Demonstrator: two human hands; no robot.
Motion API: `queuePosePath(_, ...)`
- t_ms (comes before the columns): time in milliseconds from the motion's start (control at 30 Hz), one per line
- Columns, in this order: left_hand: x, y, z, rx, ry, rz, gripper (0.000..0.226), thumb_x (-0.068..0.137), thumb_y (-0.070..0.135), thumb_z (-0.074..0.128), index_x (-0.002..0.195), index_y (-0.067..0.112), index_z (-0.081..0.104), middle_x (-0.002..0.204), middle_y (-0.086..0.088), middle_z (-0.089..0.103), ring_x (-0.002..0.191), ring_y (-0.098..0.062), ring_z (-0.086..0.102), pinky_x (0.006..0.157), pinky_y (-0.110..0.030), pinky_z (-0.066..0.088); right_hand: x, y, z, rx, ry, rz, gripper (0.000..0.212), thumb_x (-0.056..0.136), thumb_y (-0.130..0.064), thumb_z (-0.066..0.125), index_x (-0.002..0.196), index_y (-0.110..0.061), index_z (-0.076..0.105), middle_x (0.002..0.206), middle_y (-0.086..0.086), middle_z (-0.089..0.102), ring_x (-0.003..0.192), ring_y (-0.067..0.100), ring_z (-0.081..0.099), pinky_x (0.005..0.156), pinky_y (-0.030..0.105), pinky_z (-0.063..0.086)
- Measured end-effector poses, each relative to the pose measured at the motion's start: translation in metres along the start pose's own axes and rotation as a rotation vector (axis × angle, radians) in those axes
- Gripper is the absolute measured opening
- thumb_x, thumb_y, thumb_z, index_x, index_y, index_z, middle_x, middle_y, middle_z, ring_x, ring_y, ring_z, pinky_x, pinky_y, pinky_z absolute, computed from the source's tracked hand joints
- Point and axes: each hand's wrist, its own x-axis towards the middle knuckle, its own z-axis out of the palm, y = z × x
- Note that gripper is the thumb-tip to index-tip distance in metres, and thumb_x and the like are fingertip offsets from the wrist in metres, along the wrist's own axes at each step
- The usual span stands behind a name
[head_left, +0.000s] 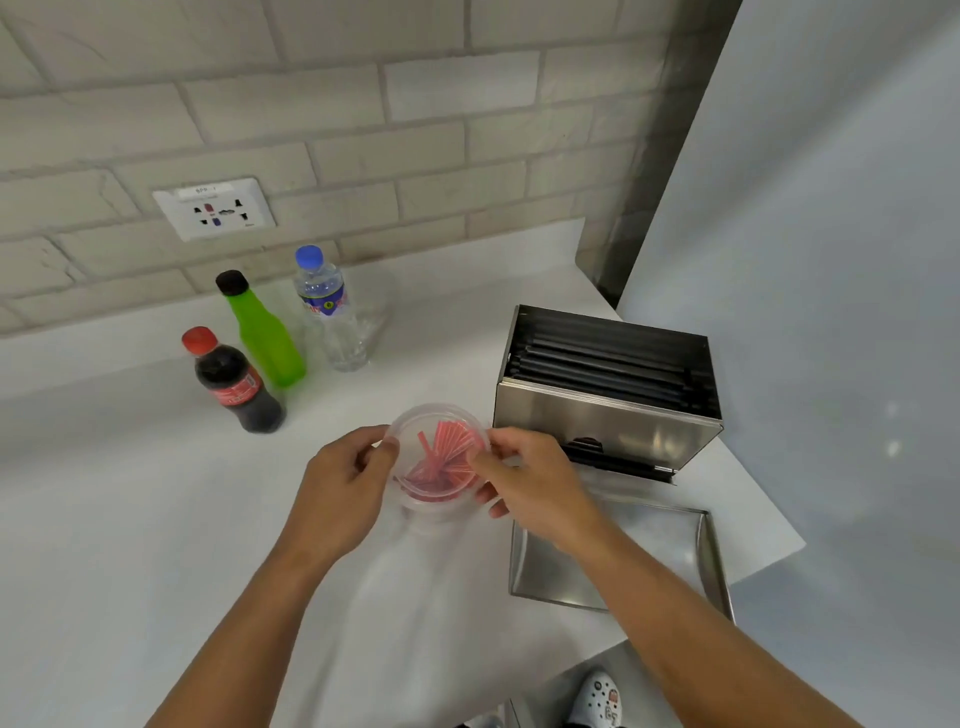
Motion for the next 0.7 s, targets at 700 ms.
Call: queuePosePath(700, -0.021, 0.027, 0.007, -0.085, 0.251, 0.275, 0.015, 0.092, 0.033, 0.063, 0.105, 0.035, 0.072, 0.101, 0.018, 0.071, 0.092, 0.000, 0.067, 0.071, -0.008, 0.049, -0.020, 0.030, -0.043, -0.069, 0.115, -0.008, 0.028, 0.098, -0.038, 0.069, 0.125, -0.031, 0.071, 0.102, -0.023, 0.074, 0.079, 0.001, 0.072, 0.070, 0.022, 0.051)
